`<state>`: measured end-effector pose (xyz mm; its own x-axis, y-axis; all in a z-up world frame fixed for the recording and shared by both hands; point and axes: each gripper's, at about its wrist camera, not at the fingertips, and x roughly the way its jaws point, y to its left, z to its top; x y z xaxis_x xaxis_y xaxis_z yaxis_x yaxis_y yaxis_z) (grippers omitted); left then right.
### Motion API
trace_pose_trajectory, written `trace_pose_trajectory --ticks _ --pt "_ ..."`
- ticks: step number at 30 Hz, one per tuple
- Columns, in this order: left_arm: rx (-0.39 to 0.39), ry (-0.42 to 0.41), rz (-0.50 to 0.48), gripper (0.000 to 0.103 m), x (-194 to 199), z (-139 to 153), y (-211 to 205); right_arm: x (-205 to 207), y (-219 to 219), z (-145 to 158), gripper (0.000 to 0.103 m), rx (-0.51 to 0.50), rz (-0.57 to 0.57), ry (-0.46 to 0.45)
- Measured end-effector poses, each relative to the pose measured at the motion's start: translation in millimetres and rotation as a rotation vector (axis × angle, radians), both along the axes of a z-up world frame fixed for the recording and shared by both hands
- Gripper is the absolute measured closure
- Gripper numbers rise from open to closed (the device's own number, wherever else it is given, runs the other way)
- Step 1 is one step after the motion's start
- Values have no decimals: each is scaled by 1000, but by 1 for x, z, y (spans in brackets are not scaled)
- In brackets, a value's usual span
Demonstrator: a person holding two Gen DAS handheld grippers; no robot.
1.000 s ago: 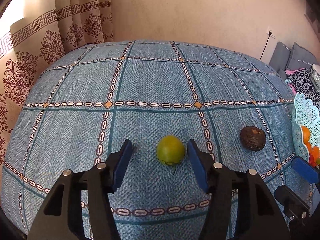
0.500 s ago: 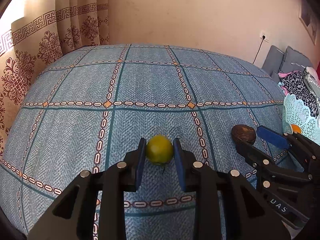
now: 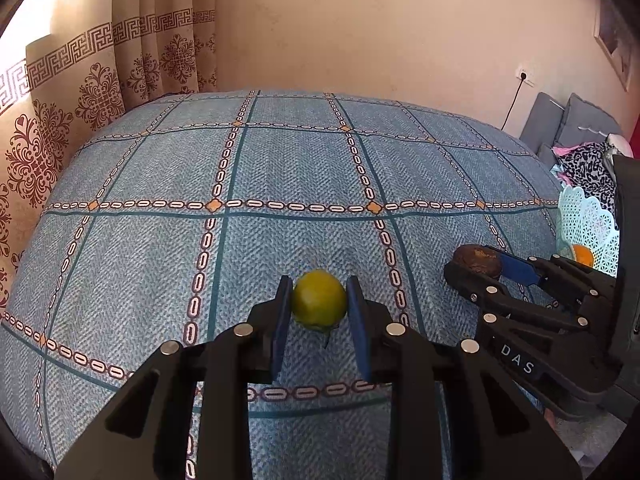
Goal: Organize fruits
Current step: 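Carry the lime with the left tool and the avocado with the right tool into the basket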
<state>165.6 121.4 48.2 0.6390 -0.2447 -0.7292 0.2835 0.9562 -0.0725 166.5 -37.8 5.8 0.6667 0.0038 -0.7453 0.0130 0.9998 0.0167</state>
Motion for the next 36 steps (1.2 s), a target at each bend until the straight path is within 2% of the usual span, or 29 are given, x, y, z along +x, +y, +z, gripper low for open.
trace_pose_trajectory --ticks 19,24,28,36 --pt "-17 -70 -53 75 -25 22 -16 -64 -8 41 63 102 3 -115" --pt "27 -130 -58 75 -39 31 -27 -82 -12 50 63 107 -14 -149" --pt "41 -152 -66 75 -49 38 -34 -97 -14 58 63 85 -22 -181" --pt "73 -183 -80 75 -70 47 -51 -124 -36 65 63 122 -60 -207"
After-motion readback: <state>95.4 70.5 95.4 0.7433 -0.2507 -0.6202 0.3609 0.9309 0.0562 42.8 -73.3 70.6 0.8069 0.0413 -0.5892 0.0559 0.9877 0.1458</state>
